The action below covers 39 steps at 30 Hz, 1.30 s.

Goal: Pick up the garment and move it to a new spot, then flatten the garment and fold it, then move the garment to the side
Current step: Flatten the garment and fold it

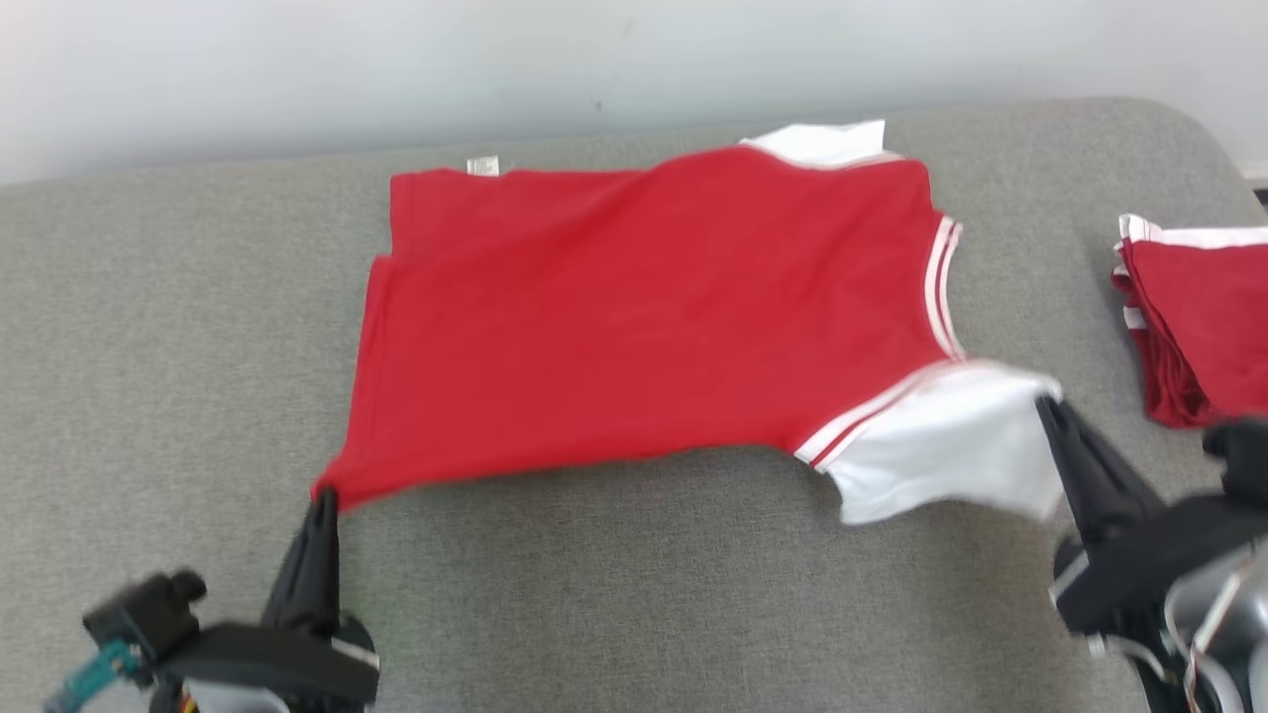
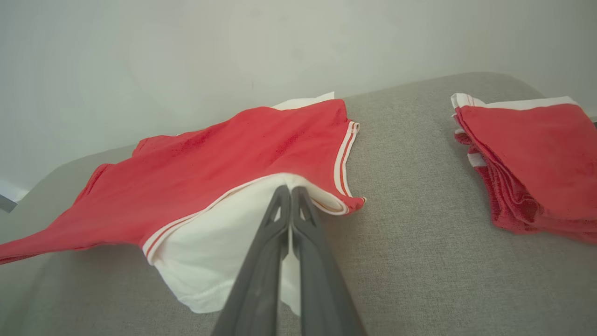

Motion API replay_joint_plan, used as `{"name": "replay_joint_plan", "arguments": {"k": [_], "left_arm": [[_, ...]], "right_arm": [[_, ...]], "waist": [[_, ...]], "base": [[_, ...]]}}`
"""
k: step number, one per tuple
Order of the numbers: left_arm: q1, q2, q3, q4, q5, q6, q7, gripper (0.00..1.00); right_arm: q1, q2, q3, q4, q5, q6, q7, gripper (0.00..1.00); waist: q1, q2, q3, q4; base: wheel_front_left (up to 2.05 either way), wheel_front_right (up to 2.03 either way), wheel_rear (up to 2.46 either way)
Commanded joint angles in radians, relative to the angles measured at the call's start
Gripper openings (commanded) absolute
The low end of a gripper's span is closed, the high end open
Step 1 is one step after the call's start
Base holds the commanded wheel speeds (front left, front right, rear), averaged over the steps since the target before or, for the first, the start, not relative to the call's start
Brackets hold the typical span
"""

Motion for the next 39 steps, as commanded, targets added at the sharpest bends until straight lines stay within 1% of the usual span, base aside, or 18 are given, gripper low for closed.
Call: {"name": "replay_joint_plan", "arguments": {"k": [1,3,7,14,21,25,27,30,32,33,39], "left_arm": [[0.03,0.002,0.001,-0.01,-0.01,0.004,0.01,0.0],[0.069,0.005,0.0,-0.028,-0.023,0.014,0.025,0.0],[0.138,0.011,-0.002,-0.059,-0.042,0.031,0.053,0.0],[0.233,0.026,-0.012,-0.076,-0.059,0.069,0.093,0.0],[0.308,0.066,-0.018,-0.101,-0.076,0.094,0.157,0.0],[0.337,0.083,-0.014,-0.119,-0.085,0.105,0.178,0.0],[0.344,0.091,-0.007,-0.137,-0.076,0.109,0.168,0.0],[0.324,0.066,-0.002,-0.168,-0.091,0.095,0.145,0.0],[0.3,0.056,0.007,-0.172,-0.082,0.102,0.12,0.0],[0.287,0.049,0.009,-0.168,-0.07,0.109,0.107,0.0],[0.195,0.013,-0.019,-0.12,-0.03,0.115,0.079,0.0]], "right_arm": [[0.036,0.017,-0.01,-0.017,0.003,-0.003,0.014,0.0],[0.085,0.031,-0.026,-0.043,0.013,-0.003,0.054,0.0],[0.174,0.04,-0.032,-0.075,0.016,-0.003,0.141,0.0],[0.288,0.064,-0.044,-0.082,0.013,-0.003,0.265,0.0],[0.375,0.085,-0.076,-0.105,0.031,-0.003,0.364,0.0],[0.403,0.088,-0.078,-0.136,0.058,-0.003,0.393,0.0],[0.41,0.085,-0.083,-0.158,0.076,-0.003,0.386,0.0],[0.374,0.087,-0.082,-0.175,0.098,-0.003,0.345,0.0],[0.328,0.099,-0.087,-0.171,0.111,-0.003,0.291,0.0],[0.311,0.103,-0.087,-0.158,0.114,-0.003,0.269,0.0],[0.21,0.103,-0.049,-0.083,0.121,-0.003,0.175,0.0]], "waist": [[0.0002,0.0001,-0.013,0.008],[0.0002,0.0001,-0.02,0.008],[0.0002,0.0001,-0.035,0.004],[0.0002,0.0001,-0.068,-0.009],[0.0002,0.0001,-0.082,-0.009],[0.0002,0.0001,-0.087,-0.007],[0.0002,0.0001,-0.089,-0.006],[0.0002,0.0001,-0.086,-0.004],[0.0002,0.0001,-0.083,-0.002],[0.0002,0.0001,-0.082,0.0],[0.0002,0.0001,-0.074,0.013]], "base": [[0.0,0.0,0.0],[0.0,0.0,0.0],[0.0,0.0,0.0],[0.0,0.0,0.0],[0.0,0.0,0.0],[0.0,0.0,0.0],[0.0,0.0,0.0],[0.0,0.0,0.0],[0.0,0.0,0.0],[0.0,0.0,0.0],[0.0,0.0,0.0]]}}
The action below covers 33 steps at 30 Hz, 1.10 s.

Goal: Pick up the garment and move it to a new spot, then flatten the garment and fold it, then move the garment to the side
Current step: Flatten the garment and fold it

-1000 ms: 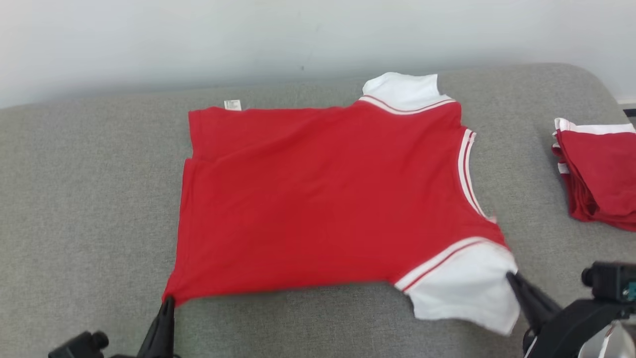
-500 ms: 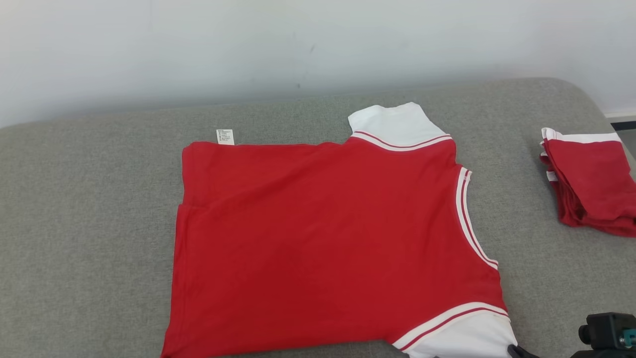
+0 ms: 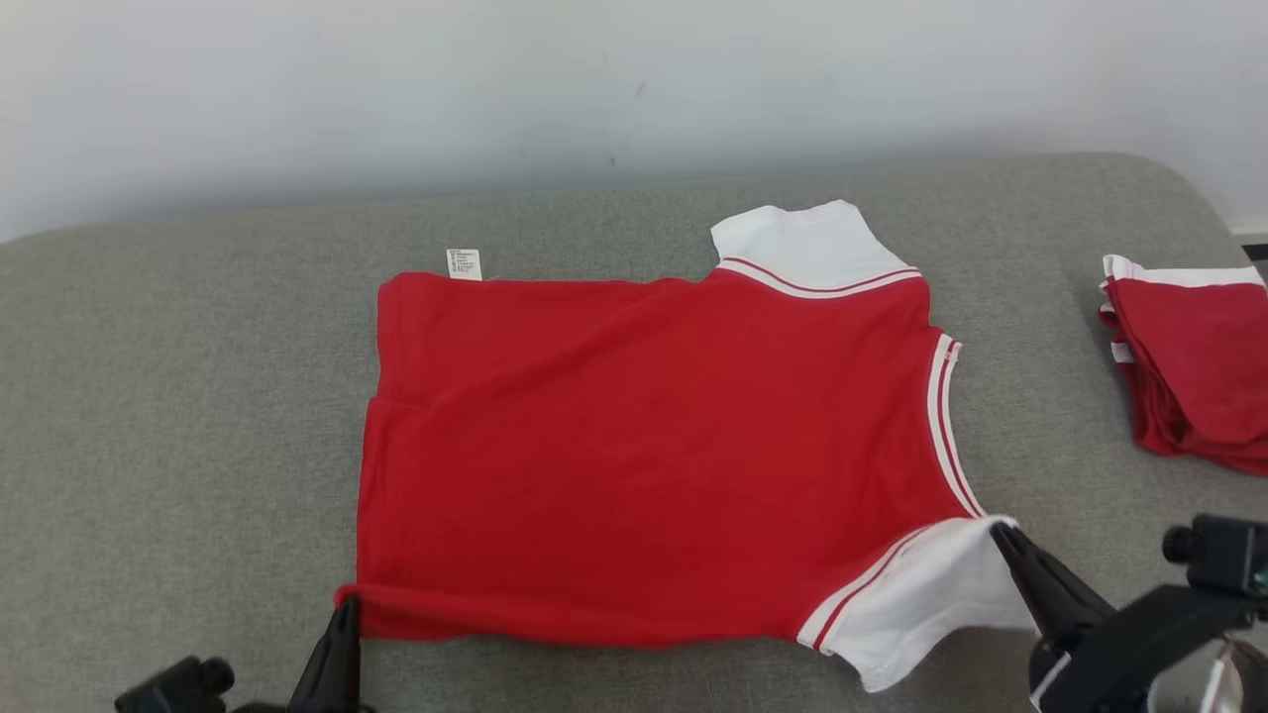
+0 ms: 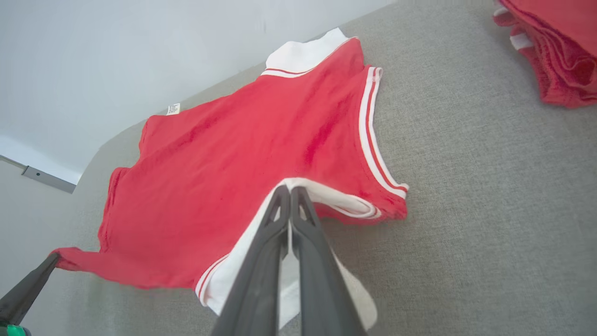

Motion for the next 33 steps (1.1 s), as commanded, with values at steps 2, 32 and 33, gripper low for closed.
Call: {"name": "replay_joint_plan", "arguments": {"k": [2,32,33], "left_arm": [[-0.047,-0.008,-0.012,0.033,0.023,0.002,-0.003,0.0],[-0.387,-0.033,-0.07,0.365,0.159,0.002,-0.101,0.0],[-0.393,-0.035,-0.071,0.368,0.16,0.003,-0.102,0.0]], "right_arm": [[-0.044,-0.007,0.017,0.029,0.002,-0.003,-0.032,0.0],[-0.467,-0.064,0.151,0.491,-0.136,-0.003,-0.376,0.0],[-0.476,-0.065,0.154,0.503,-0.136,-0.003,-0.382,0.0]], "waist": [[0.0,0.0,0.008,0.005],[0.0,0.0,0.129,0.007],[0.0,0.0,0.133,0.008]], "base": [[0.0,0.0,0.0],[0.0,0.0,0.0],[0.0,0.0,0.0]]}}
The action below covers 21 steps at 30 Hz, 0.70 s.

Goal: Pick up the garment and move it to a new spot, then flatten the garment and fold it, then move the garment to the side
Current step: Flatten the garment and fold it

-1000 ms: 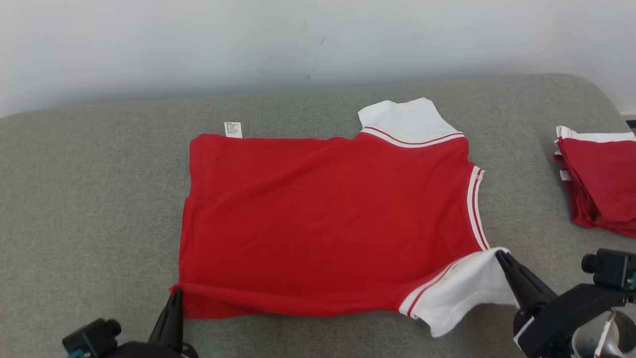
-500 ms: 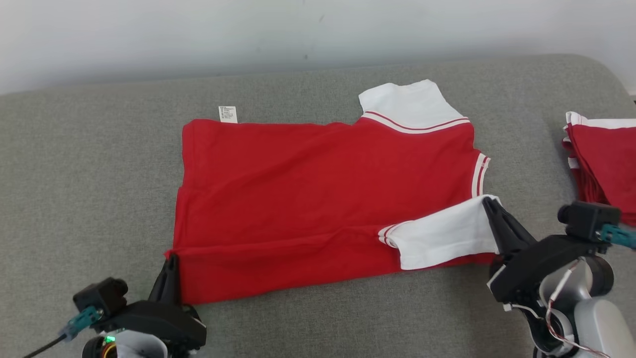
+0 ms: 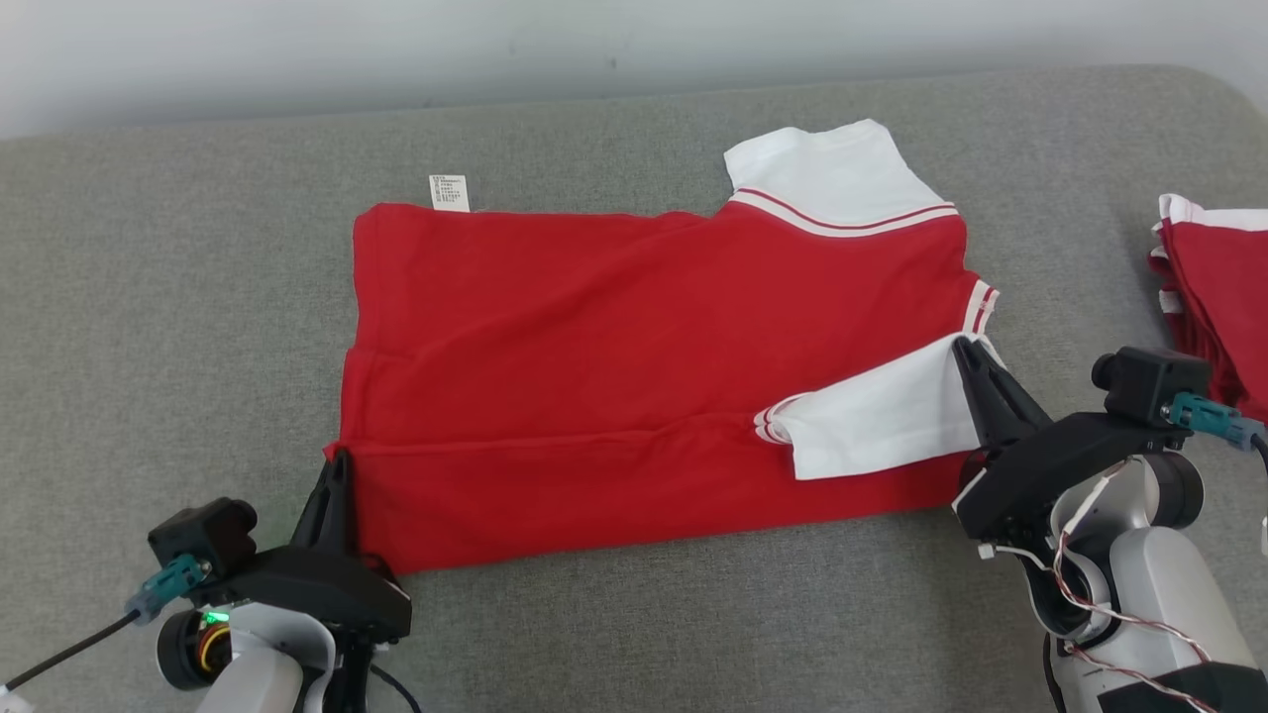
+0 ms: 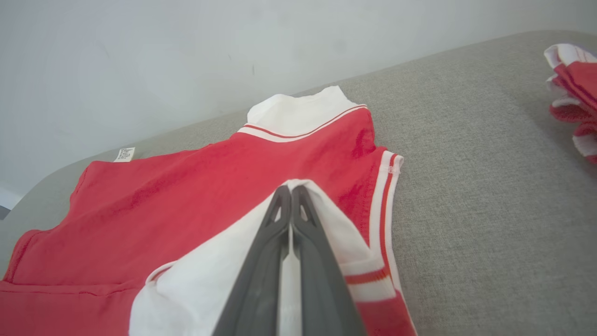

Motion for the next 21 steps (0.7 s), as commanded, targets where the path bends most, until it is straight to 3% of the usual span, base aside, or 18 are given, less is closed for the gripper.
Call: {"name": "replay_joint_plan", "arguments": {"k": [1,14,15,16,21], "left_arm": [[-0.014,-0.001,0.0,0.005,0.002,0.0,-0.005,0.0],[-0.057,-0.003,-0.005,0.048,0.021,-0.001,-0.03,0.0],[-0.058,-0.001,-0.01,0.05,0.031,0.002,-0.034,0.53],[-0.059,-0.001,-0.012,0.052,0.037,0.003,-0.039,1.0],[-0.054,0.015,-0.029,0.068,0.075,0.025,-0.048,1.0]], "right_arm": [[-0.014,-0.003,0.005,0.008,-0.004,-0.003,-0.011,0.0],[-0.086,-0.008,0.022,0.121,-0.007,-0.003,-0.099,0.0],[-0.088,-0.005,0.018,0.13,-0.011,-0.003,-0.105,0.35],[-0.088,-0.004,0.014,0.141,-0.017,-0.003,-0.107,1.0],[-0.078,0.0,0.013,0.15,-0.028,-0.003,-0.095,1.0]], "waist": [[-0.0001,-0.0001,0.006,0.003],[-0.0001,-0.0001,0.026,0.013],[-0.0001,-0.0001,0.024,0.013],[-0.0001,-0.0001,0.02,0.014],[-0.0001,-0.0001,-0.008,0.011]], "base": [[0.0,0.0,0.0],[0.0,0.0,0.0],[0.0,0.0,0.0],[0.0,0.0,0.0],[0.0,0.0,0.0]]}}
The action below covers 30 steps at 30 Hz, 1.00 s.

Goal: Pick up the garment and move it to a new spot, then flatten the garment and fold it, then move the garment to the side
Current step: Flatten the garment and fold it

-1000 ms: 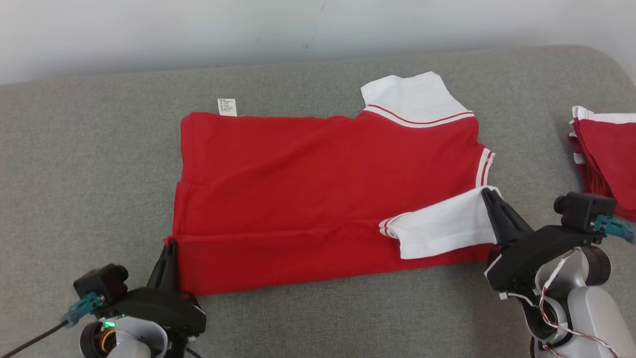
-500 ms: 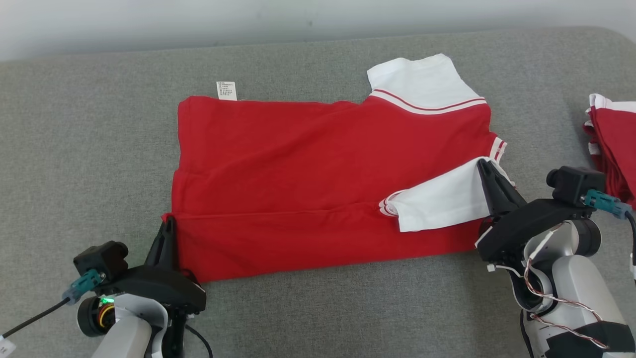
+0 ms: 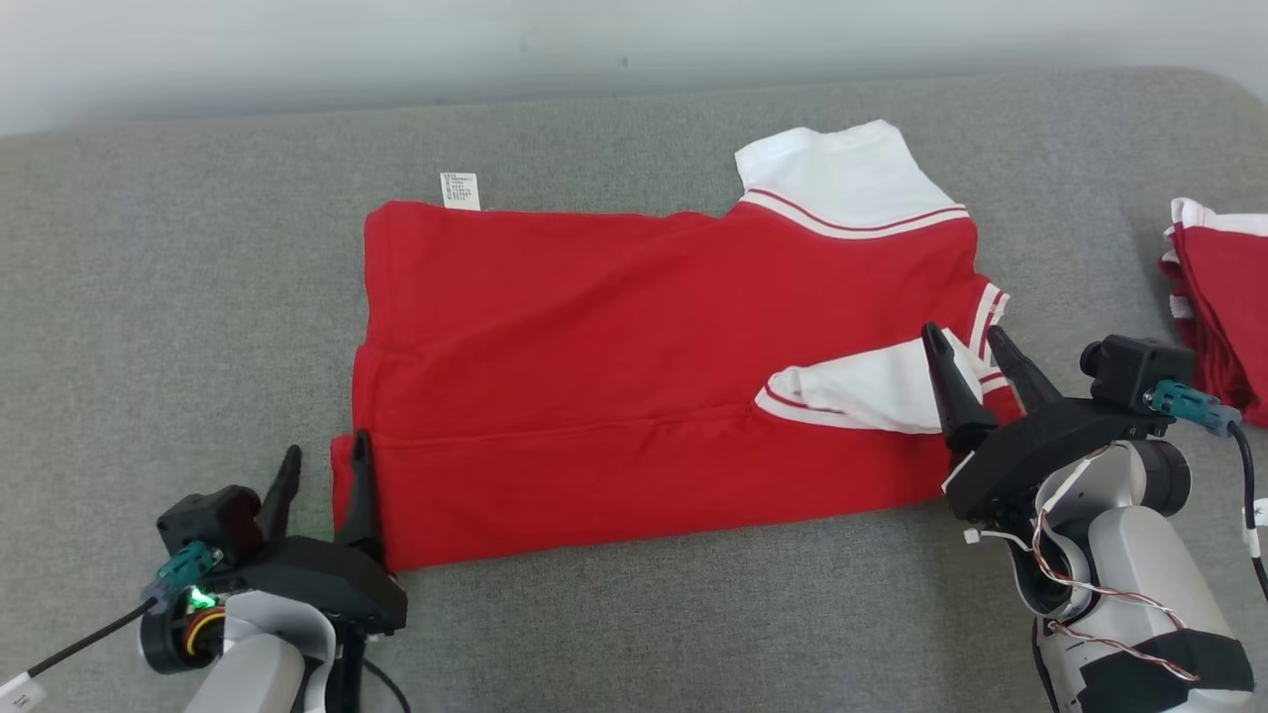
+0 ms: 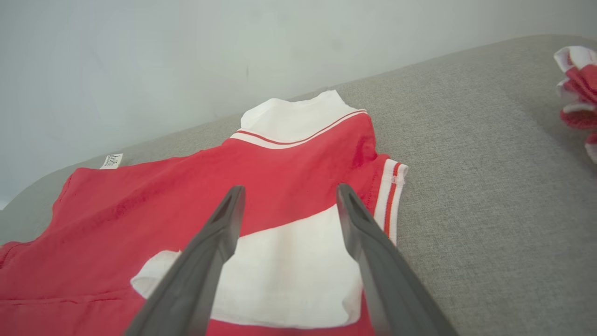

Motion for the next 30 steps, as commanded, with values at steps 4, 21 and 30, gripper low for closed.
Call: {"name": "replay_joint_plan", "arguments": {"k": [4,21,30], "left_arm": [[0.027,0.036,-0.016,-0.017,0.045,0.032,-0.004,1.0],[0.162,0.085,-0.081,-0.135,0.059,0.114,0.151,1.0],[0.114,0.097,-0.114,-0.091,0.086,0.154,0.245,1.0]], "right_arm": [[0.033,-0.012,-0.007,-0.05,-0.016,-0.003,0.039,1.0],[0.248,0.042,-0.143,-0.323,-0.127,-0.003,0.265,1.0],[0.214,0.095,-0.184,-0.281,-0.234,-0.003,0.339,1.0]], "waist": [[0.0,-0.0001,-0.034,-0.004],[0.0,-0.0001,-0.072,-0.012],[0.0,-0.0001,-0.038,-0.026]], "base": [[0.0,0.0,0.0],[0.0,0.0,0.0],[0.0,0.0,0.0]]}}
